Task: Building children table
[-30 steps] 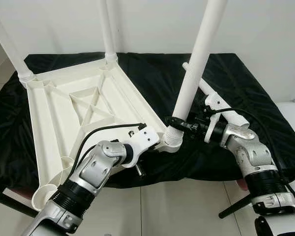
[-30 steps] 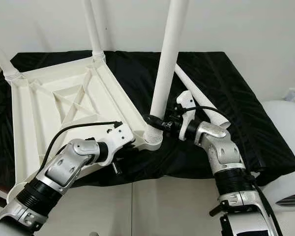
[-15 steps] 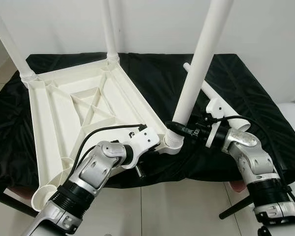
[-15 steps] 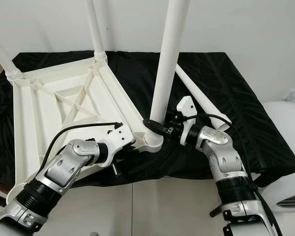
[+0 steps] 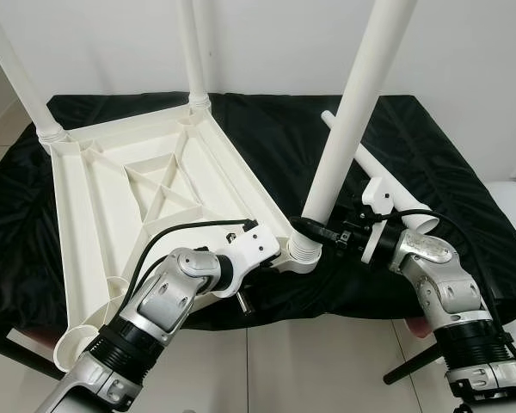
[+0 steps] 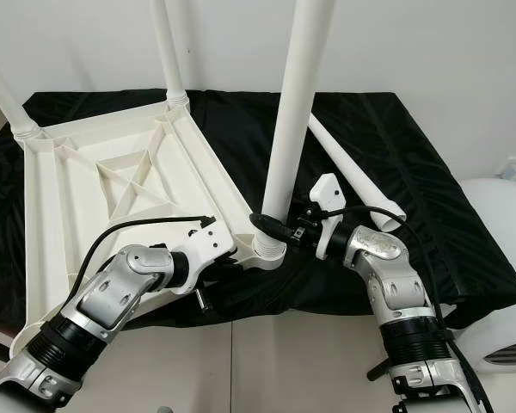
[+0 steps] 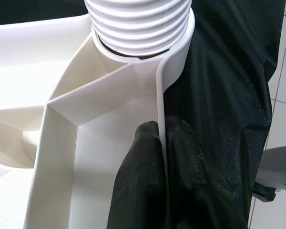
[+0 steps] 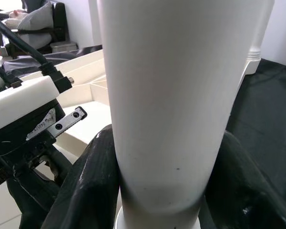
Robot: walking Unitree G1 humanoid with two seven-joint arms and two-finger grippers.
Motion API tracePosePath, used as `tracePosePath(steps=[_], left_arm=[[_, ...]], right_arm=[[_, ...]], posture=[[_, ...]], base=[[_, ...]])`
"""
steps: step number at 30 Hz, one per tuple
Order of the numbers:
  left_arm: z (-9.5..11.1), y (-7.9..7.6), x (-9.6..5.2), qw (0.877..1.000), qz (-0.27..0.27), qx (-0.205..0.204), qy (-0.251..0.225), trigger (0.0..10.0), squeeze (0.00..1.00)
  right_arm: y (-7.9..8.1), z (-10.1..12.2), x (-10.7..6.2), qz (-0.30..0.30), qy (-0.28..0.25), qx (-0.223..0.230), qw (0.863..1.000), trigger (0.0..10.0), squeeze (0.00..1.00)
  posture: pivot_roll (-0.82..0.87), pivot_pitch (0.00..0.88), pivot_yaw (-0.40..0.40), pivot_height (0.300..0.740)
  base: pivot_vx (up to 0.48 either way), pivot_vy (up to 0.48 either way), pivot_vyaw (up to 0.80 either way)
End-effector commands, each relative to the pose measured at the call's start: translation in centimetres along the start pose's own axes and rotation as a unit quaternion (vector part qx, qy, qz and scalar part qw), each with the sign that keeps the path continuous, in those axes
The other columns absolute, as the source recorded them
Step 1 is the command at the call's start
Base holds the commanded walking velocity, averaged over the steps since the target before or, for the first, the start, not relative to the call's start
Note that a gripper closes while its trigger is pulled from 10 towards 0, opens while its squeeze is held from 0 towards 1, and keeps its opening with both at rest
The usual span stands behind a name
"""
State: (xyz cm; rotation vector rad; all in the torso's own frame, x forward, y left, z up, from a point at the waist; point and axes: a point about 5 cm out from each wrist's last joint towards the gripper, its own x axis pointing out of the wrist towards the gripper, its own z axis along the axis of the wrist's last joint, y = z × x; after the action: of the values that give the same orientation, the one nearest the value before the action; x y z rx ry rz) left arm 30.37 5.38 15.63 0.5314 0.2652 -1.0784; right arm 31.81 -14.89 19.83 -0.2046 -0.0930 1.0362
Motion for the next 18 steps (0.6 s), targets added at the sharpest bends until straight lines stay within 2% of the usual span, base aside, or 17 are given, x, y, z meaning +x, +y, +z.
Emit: tracePosePath(steps=[1,8,18], left_arm=[[0.8,-0.4,0.1,1.000,-0.004,0.015,-0.010,10.0,0.00],[1.0,-0.6,0.0,1.000,-0.006,0.017,-0.012,10.0,0.00],[1.0,-0.6,-0.1,1.000,-0.007,0.019,-0.013,10.0,0.00]], right_arm=[[1.8,-3.0,0.6,0.045,0.056,0.037,0.997,10.0,0.00],[2.2,-3.7,0.6,0.062,0.076,0.017,0.995,10.0,0.00],[0.9,-3.8,0.1,0.013,0.066,0.041,0.997,10.0,0.00]], posture=[[-0.07,0.126,0.020,0.740],[-0.07,0.131,0.022,0.740],[-0.07,0.131,0.024,0.740]], base=[[0.000,0.000,0.00],[0.000,0.000,0.00],[0.000,0.000,0.00]])
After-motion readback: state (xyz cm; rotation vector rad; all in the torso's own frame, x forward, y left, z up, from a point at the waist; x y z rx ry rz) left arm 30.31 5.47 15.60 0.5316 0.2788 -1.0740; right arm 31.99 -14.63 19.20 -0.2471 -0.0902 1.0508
